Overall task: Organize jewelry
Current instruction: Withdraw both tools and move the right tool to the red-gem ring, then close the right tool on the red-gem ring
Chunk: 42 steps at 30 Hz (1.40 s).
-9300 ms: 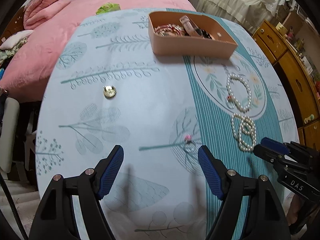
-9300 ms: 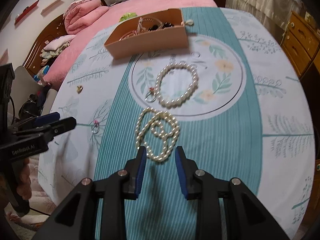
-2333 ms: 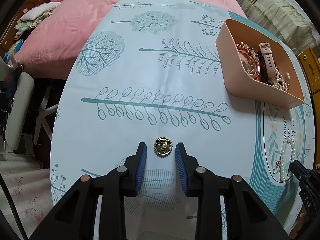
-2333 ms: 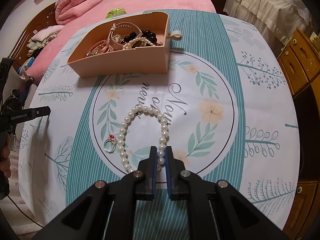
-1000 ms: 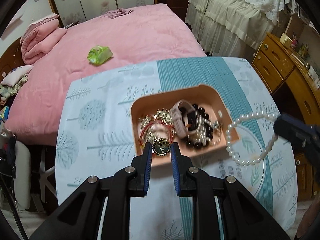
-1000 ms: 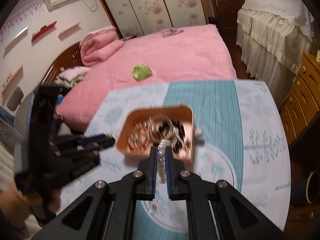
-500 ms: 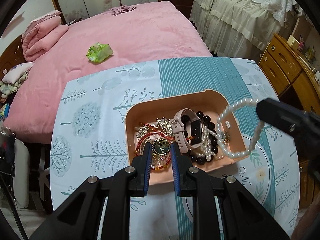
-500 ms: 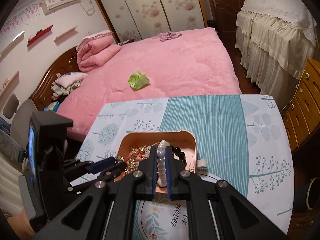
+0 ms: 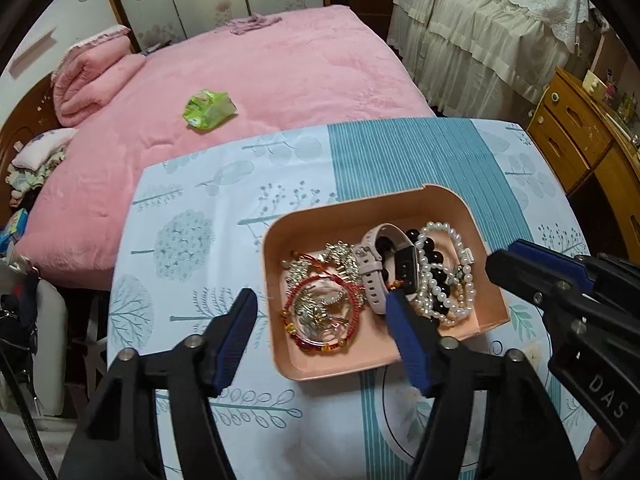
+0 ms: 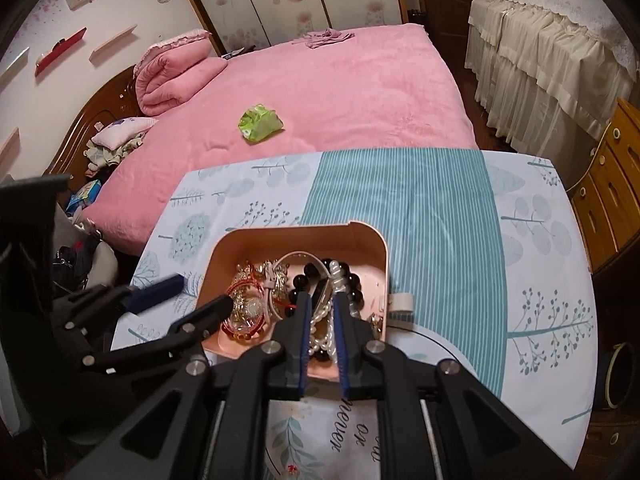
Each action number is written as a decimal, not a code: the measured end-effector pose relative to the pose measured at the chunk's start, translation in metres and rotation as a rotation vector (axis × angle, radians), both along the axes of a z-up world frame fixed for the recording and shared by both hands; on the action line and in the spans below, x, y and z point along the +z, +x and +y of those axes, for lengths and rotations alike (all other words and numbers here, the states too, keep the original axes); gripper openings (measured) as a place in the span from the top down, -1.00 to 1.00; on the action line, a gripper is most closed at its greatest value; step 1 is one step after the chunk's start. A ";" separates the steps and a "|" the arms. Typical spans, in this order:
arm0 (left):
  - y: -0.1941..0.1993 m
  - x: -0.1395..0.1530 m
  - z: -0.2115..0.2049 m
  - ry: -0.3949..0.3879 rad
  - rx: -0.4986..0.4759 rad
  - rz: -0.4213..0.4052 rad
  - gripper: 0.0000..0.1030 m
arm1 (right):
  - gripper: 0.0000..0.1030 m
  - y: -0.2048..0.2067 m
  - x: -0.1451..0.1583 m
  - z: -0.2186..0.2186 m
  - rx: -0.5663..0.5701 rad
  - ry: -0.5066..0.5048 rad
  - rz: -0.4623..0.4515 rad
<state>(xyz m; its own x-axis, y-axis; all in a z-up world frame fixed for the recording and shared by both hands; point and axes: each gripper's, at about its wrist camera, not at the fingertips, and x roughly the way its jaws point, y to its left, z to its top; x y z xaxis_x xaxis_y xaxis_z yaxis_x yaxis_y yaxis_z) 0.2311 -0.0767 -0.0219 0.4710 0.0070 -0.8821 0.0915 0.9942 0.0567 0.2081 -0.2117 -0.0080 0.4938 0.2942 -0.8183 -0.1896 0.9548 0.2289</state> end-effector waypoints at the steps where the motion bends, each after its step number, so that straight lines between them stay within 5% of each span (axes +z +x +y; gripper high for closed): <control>1: -0.001 0.001 0.000 0.003 -0.003 0.000 -0.27 | 0.61 -0.002 0.000 -0.001 -0.002 0.001 -0.005; 13: -0.032 0.001 0.015 0.019 0.011 -0.002 -0.28 | 0.61 -0.042 -0.007 -0.019 0.024 -0.011 0.007; 26: -0.096 -0.040 0.036 -0.022 0.071 0.087 -0.38 | 0.61 -0.110 -0.058 -0.012 0.043 0.014 0.122; 42: -0.125 -0.058 0.041 -0.031 0.068 0.125 -0.38 | 0.61 -0.123 -0.082 0.012 0.015 0.084 0.165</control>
<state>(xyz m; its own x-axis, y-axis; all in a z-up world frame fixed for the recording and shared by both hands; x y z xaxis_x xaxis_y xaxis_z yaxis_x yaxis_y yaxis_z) 0.1061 -0.0360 -0.0803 0.3566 0.0070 -0.9342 0.0282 0.9994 0.0182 0.0854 -0.1997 -0.0904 0.3502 0.3711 -0.8600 -0.1574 0.9284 0.3365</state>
